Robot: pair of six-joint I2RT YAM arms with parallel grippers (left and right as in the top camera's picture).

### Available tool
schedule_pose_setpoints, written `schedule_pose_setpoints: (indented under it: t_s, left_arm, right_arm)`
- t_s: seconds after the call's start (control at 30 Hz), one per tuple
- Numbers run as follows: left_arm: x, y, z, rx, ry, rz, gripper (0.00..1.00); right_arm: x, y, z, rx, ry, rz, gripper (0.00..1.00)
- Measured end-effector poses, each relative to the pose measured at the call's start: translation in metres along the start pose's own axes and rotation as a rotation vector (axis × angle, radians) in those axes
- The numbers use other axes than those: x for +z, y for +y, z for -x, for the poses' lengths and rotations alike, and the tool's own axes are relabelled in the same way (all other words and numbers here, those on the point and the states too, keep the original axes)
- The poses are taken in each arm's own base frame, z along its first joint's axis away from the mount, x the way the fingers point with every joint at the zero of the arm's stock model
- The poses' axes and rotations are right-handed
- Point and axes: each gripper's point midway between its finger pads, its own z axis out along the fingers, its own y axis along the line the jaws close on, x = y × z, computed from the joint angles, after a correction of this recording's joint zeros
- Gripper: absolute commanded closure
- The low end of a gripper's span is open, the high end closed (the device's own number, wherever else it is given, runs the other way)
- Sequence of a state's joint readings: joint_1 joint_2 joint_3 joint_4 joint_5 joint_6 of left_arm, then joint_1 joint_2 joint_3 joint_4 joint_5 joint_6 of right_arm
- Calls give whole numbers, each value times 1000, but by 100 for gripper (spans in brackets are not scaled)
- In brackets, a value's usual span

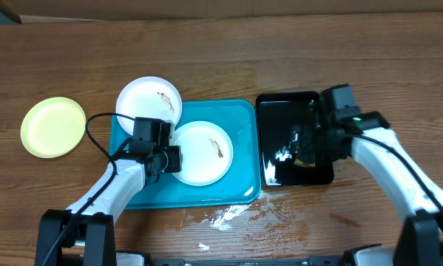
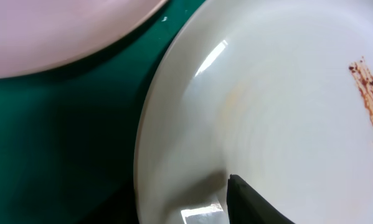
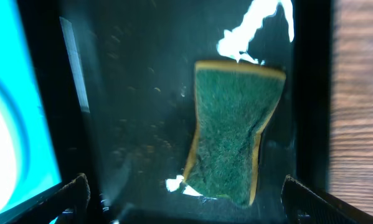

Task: Clean dirty plates on tray and stack at the side
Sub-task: 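Slide the gripped white plate rightward across the teal tray with the left gripper, then lower the right gripper into the black tray and grasp the sponge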

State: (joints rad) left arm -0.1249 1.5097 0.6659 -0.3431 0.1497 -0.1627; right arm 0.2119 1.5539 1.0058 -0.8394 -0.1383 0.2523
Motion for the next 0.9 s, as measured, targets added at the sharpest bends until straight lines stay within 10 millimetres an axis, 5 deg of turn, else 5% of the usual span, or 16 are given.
schedule_pose_setpoints:
  t_s: [0.1,0.2,0.27,0.4,0.67,0.9]
  left_arm:
    - [-2,-6,-2,12,36,-32,51]
    - [-5,-11,6,5,32,-49,48]
    - [-7,-12,8,5,30,-53,48]
    - [-7,-12,2,-16,55,-53,49]
    - [-9,-22,-3,-122,85,-105,49]
    - [-10,-26,-8,-175,114,-128,42]
  right_arm:
    - [18,-7,-6,11,42,-70,5]
    - [27,-11,-8,24,60,-104,32]
    - [28,-10,-8,20,54,-109,36]
    - [30,1,-3,-13,24,-102,35]
    - [34,14,-6,-72,-2,-117,4]
    - [14,12,-4,-72,47,-146,6]
